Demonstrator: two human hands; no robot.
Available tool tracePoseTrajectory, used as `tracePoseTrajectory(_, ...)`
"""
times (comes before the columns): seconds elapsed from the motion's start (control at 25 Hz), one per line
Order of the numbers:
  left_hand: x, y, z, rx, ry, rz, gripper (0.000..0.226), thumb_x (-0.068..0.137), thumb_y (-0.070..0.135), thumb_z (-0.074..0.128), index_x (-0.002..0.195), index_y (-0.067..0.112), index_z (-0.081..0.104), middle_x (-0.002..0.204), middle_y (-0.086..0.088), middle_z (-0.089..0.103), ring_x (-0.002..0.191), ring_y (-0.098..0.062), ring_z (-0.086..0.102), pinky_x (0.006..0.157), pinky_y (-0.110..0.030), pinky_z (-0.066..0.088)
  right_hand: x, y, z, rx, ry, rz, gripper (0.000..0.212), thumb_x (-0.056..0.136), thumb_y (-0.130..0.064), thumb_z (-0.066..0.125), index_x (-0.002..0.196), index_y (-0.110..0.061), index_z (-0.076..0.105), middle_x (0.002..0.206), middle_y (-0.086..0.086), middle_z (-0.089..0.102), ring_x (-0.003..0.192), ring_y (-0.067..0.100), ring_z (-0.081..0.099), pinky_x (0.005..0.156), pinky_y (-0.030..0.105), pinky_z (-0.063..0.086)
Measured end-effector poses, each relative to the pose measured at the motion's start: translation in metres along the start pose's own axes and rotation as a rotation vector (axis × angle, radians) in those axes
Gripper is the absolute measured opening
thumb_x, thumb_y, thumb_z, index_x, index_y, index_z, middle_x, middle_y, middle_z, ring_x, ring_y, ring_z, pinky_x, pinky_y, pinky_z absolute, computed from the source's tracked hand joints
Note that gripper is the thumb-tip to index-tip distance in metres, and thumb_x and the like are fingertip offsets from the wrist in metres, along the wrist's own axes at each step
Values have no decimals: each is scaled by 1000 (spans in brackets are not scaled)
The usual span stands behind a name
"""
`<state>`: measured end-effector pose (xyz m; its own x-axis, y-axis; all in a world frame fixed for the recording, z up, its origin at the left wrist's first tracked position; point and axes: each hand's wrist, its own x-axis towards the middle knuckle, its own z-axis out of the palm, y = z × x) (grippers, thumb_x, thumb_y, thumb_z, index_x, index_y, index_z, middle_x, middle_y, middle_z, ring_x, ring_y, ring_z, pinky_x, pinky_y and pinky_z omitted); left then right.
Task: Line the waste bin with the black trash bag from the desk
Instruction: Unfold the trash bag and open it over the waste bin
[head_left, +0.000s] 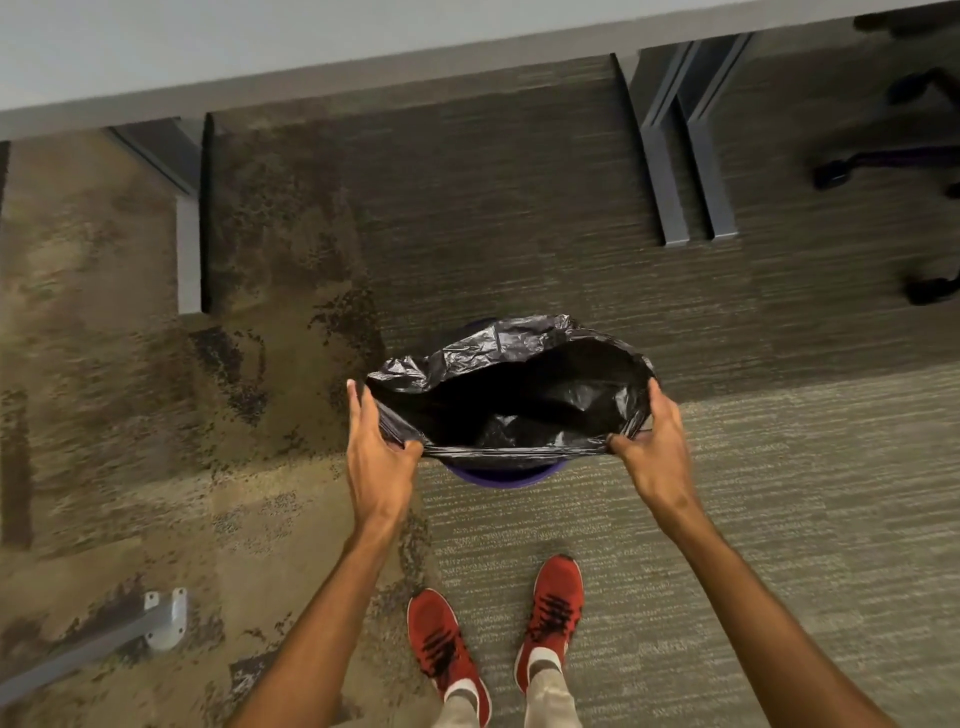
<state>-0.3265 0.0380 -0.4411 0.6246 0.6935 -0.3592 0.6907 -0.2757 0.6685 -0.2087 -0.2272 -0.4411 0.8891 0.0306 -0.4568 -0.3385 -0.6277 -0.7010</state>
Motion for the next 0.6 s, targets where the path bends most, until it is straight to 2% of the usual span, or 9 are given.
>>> tracePoseTrajectory(0.08, 0, -12, 7, 12, -7, -47, 100, 84, 2, 75, 162, 19, 14, 170, 11, 4, 63, -9, 64, 50, -7, 46, 2, 13, 5, 15, -28, 47, 95, 85, 3, 73, 161, -20, 21, 151, 7, 36, 131, 30, 52, 111, 51, 46)
tracePoseTrajectory(0.16, -2, -26, 16, 8, -21, -116, 101, 85, 4, 75, 162, 21, 12, 171, 9, 2, 70, -11, 67, 55, -8, 45, -1, 27, 14, 83, -23, 133, 94, 86, 2, 73, 160, -24, 21, 154, 6, 37, 135, 28, 48, 113, 52, 44)
tracePoseTrajectory(0.28, -2, -43, 27, -58, -32, -217, 102, 85, 4, 76, 161, 23, 12, 171, 6, 4, 75, -10, 66, 62, -10, 49, -3, 44, 31, 305, 1, 265, 94, 85, 6, 71, 159, -31, 25, 154, 7, 47, 131, 26, 56, 112, 52, 45)
tracePoseTrajectory(0.36, 4, -46, 32, -150, -38, -262, 103, 84, 5, 77, 161, 26, 12, 170, -3, 18, 79, -6, 67, 81, -23, 58, 3, 50, 40, 441, -21, 319, 97, 84, 9, 71, 159, -32, 25, 158, 6, 42, 136, 27, 52, 115, 55, 41)
tracePoseTrajectory(0.44, 13, -45, 38, -315, -55, -310, 101, 83, 3, 78, 160, 26, 16, 162, -10, 38, 95, -11, 69, 103, -38, 53, 12, 52, 48, 573, -62, 355, 98, 83, 13, 68, 160, -30, 24, 161, 4, 38, 136, 26, 52, 113, 54, 43)
tracePoseTrajectory(0.52, 23, -40, 40, -534, -77, -323, 90, 82, -3, 76, 157, 21, 32, 155, -10, 48, 118, -23, 66, 110, -45, 49, 20, 51, 51, 736, -78, 367, 95, 85, 19, 61, 160, -27, 24, 155, 1, 43, 121, 20, 63, 98, 40, 56)
tracePoseTrajectory(0.6, 33, -38, 37, -551, -68, -333, 67, 83, -5, 74, 143, 18, 56, 146, -13, 56, 124, -28, 63, 108, -44, 50, 27, 47, 49, 915, -71, 411, 85, 88, 22, 53, 157, -23, 34, 146, 3, 51, 101, 15, 70, 80, 28, 59)
